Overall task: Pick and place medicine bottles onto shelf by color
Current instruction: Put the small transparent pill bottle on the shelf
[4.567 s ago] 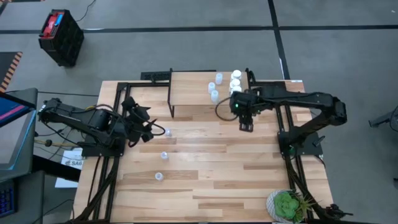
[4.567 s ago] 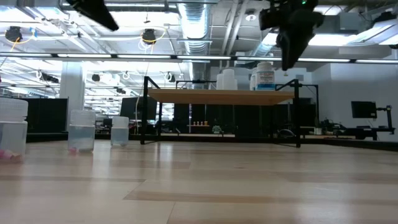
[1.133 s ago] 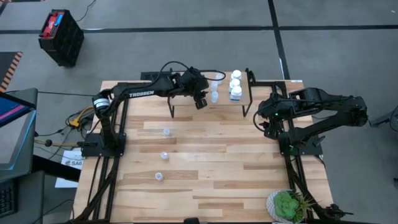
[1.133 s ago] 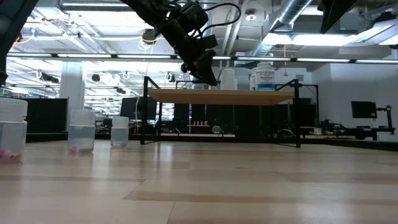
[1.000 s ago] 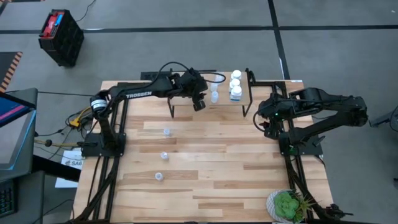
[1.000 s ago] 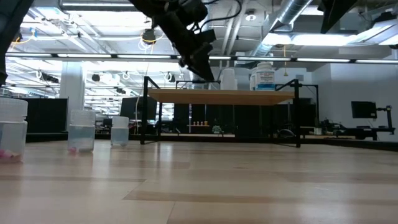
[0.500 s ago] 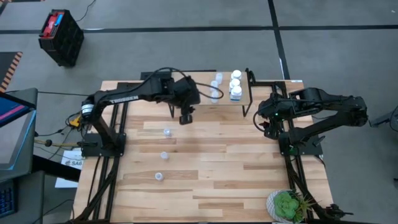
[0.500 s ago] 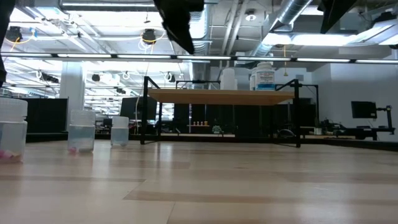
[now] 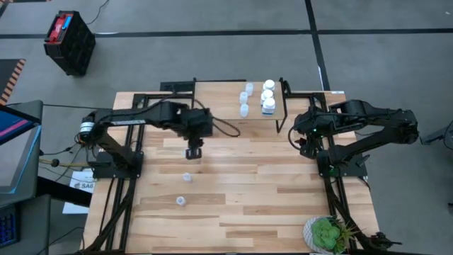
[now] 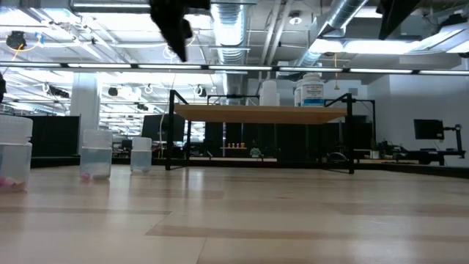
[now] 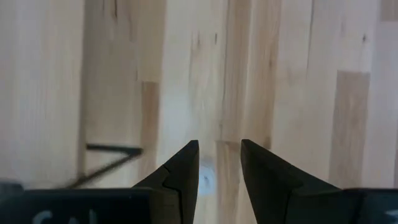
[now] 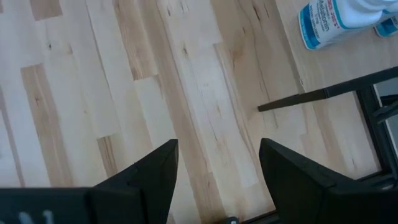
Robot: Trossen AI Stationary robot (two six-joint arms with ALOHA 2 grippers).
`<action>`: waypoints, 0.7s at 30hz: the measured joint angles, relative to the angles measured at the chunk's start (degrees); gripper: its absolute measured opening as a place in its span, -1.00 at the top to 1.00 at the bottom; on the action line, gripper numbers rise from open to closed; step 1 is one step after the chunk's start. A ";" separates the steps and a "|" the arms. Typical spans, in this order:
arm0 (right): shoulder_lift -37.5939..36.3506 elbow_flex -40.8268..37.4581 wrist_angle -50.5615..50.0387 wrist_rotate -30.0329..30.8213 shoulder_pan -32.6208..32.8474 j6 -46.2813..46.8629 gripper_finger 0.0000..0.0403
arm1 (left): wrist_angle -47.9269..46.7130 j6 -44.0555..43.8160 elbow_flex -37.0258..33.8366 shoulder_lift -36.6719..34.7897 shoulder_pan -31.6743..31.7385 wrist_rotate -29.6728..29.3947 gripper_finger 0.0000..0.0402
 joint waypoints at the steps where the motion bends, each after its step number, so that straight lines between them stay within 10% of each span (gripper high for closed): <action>1: 0.00 0.00 -0.07 0.00 0.07 0.49 -0.23 | 0.43 -0.77 -2.01 -1.77 -0.25 0.00 0.47; 12: 0.00 -0.02 0.09 0.00 1.18 3.30 -0.23 | 20.94 -13.26 -32.44 -25.93 -3.02 -0.35 0.38; 21: 0.00 -0.02 1.48 0.00 0.46 3.37 -0.23 | 22.88 -14.22 -40.52 -27.40 -3.35 -1.67 -0.10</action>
